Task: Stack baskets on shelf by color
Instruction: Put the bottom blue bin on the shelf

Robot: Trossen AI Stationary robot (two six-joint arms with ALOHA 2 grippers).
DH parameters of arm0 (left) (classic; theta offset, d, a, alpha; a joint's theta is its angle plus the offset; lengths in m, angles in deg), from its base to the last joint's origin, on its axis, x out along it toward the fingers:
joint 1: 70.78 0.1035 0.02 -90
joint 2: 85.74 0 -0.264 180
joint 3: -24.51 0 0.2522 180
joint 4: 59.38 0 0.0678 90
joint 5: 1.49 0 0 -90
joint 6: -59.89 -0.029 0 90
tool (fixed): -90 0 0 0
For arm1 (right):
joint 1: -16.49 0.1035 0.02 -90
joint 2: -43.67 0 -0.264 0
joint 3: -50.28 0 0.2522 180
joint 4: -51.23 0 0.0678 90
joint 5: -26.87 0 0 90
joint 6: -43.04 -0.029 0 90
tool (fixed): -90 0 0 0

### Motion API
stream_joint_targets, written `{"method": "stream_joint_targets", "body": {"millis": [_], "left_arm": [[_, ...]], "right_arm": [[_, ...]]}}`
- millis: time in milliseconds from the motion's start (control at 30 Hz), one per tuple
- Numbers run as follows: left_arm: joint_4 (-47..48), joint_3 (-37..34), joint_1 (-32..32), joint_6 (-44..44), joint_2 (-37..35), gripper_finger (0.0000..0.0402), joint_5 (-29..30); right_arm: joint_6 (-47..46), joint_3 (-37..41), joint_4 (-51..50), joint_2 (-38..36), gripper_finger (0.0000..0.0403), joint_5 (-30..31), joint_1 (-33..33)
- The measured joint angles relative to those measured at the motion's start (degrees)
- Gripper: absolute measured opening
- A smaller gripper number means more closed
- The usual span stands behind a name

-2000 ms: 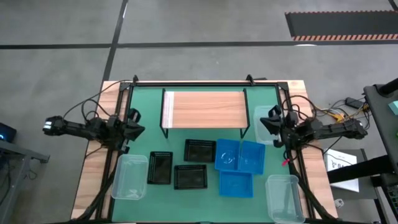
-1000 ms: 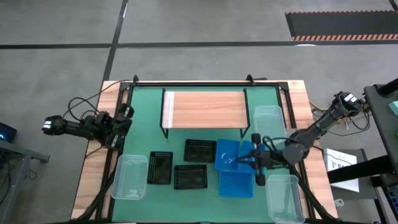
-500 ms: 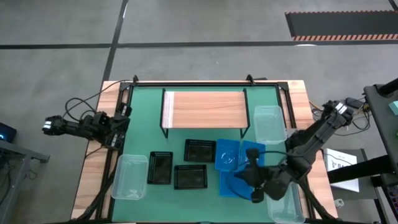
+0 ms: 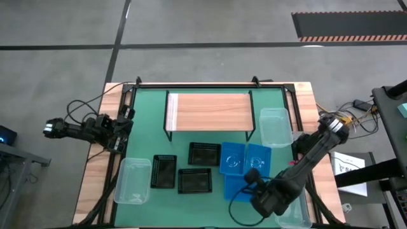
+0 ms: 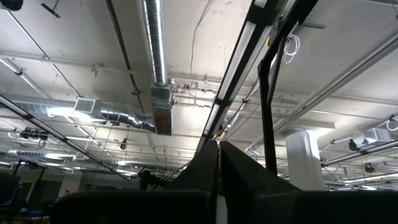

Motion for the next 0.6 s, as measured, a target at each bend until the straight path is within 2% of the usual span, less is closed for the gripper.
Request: {"method": "stream_joint_targets", "body": {"millis": [167, 300, 600], "left_arm": [[0.0, 0.0, 0.0, 0.0, 0.0, 0.0000, 0.0], [0.0, 0.0, 0.0, 0.0, 0.0, 0.0000, 0.0], [0.1, 0.0, 0.0, 0.1, 0.2, 0.0000, 0.0]], "right_arm": [[7.0, -0.2, -1.8, 3.3, 0.0009, -3.7, 0.0], [10.4, -0.2, -1.8, 5.8, 0.0015, -3.2, 0.0], [18.1, -0.2, -2.9, 7.2, 0.0101, -0.8, 0.0]]}}
